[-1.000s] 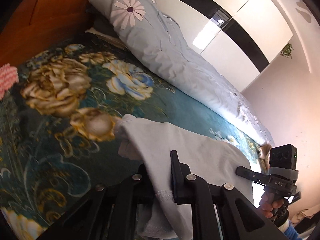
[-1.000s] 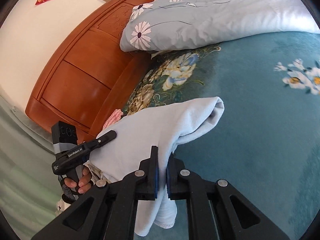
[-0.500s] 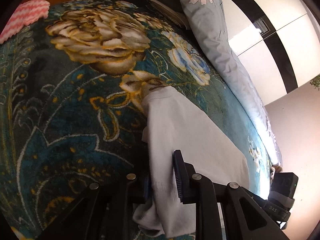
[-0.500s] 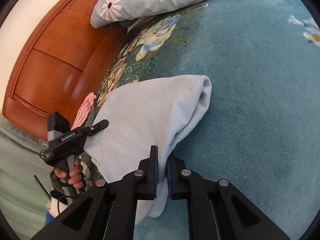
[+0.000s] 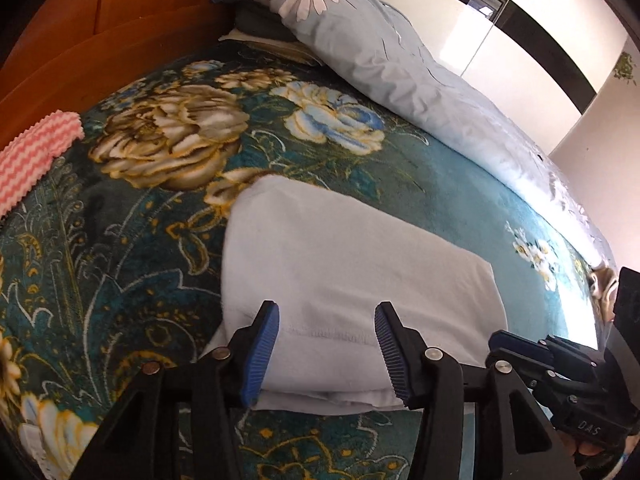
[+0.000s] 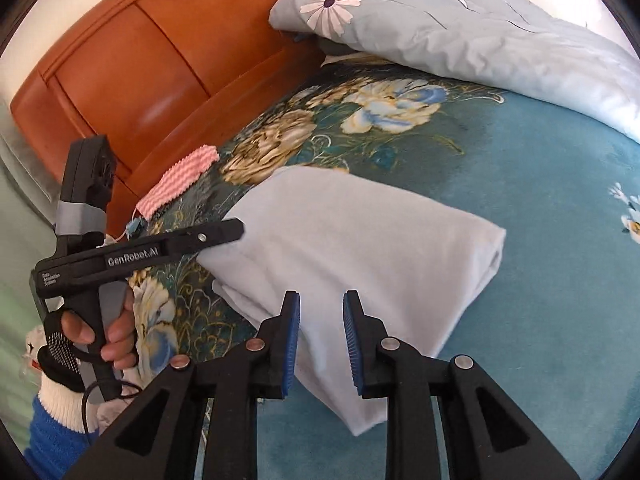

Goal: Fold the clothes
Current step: 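Lower the folded t-shirt onto the blanket and open both grippers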

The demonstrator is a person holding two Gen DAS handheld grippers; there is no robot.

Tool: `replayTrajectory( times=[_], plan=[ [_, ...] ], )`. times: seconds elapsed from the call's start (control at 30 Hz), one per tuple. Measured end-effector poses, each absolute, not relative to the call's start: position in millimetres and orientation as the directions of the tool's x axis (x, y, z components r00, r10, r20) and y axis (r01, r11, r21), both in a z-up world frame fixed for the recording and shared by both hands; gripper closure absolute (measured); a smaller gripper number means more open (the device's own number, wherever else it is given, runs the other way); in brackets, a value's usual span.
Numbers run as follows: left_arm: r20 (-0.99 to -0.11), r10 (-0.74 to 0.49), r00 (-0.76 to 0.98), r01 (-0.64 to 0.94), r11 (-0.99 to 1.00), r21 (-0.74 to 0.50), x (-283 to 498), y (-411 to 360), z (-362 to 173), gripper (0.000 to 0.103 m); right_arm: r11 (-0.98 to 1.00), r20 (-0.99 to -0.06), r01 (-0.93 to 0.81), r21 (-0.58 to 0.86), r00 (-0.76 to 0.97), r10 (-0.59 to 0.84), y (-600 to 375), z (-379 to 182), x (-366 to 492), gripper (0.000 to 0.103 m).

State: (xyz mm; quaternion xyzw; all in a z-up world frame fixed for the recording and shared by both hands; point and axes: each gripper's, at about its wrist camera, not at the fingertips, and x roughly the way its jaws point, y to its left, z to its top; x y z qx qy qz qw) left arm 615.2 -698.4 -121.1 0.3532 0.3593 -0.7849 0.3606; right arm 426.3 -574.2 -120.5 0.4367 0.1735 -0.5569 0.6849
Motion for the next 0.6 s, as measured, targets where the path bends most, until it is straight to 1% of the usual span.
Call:
replayTrajectory(
  times=[0.1, 0.2, 0.23, 0.33, 0.4, 0.47, 0.5, 0.57, 0.6],
  plan=[
    [-0.841, -0.292, -0.455, 0.828, -0.488, -0.278, 612, -692, -137, 0.049, -0.005, -0.755, 0.919, 0.395, 0.321, -0.571, -574, -137, 435, 0.080],
    [-0.829, -0.305, -0.469, 0.832, -0.469, -0.298, 615, -690, -143, 0.049, -0.019, -0.777, 0.921, 0.389, 0.317, -0.544, -575, -151, 440, 0.080],
    [-0.819, -0.325, -0.472, 0.836, -0.460, -0.299, 617, -687, -140, 0.049, -0.022, -0.775, 0.920, 0.390, 0.315, -0.548, -574, -151, 441, 0.080],
    [-0.789, -0.428, -0.442, 0.859, -0.455, -0.234, 621, -665, -127, 0.049, -0.004, -0.755, 0.930, 0.367, 0.295, -0.586, -561, -137, 444, 0.080],
    [-0.766, -0.491, -0.415, 0.875, -0.447, -0.187, 624, -642, -122, 0.045, 0.008, -0.744, 0.944, 0.330, 0.264, -0.614, -548, -128, 448, 0.080],
    [-0.747, -0.534, -0.397, 0.884, -0.442, -0.153, 626, -620, -121, 0.032, -0.008, -0.749, 0.953, 0.303, 0.233, -0.620, -533, -129, 452, 0.078],
    [-0.745, -0.546, -0.385, 0.886, -0.443, -0.133, 627, -609, -123, 0.029, -0.018, -0.754, 0.956, 0.292, 0.218, -0.620, -526, -131, 454, 0.071],
    [-0.737, -0.570, -0.362, 0.888, -0.451, -0.088, 627, -589, -127, 0.023, -0.037, -0.758, 0.961, 0.275, 0.194, -0.623, -514, -135, 457, 0.061],
    [-0.735, -0.583, -0.347, 0.892, -0.447, -0.068, 628, -580, -129, 0.021, -0.045, -0.758, 0.962, 0.270, 0.184, -0.626, -508, -137, 459, 0.061]
  ],
)
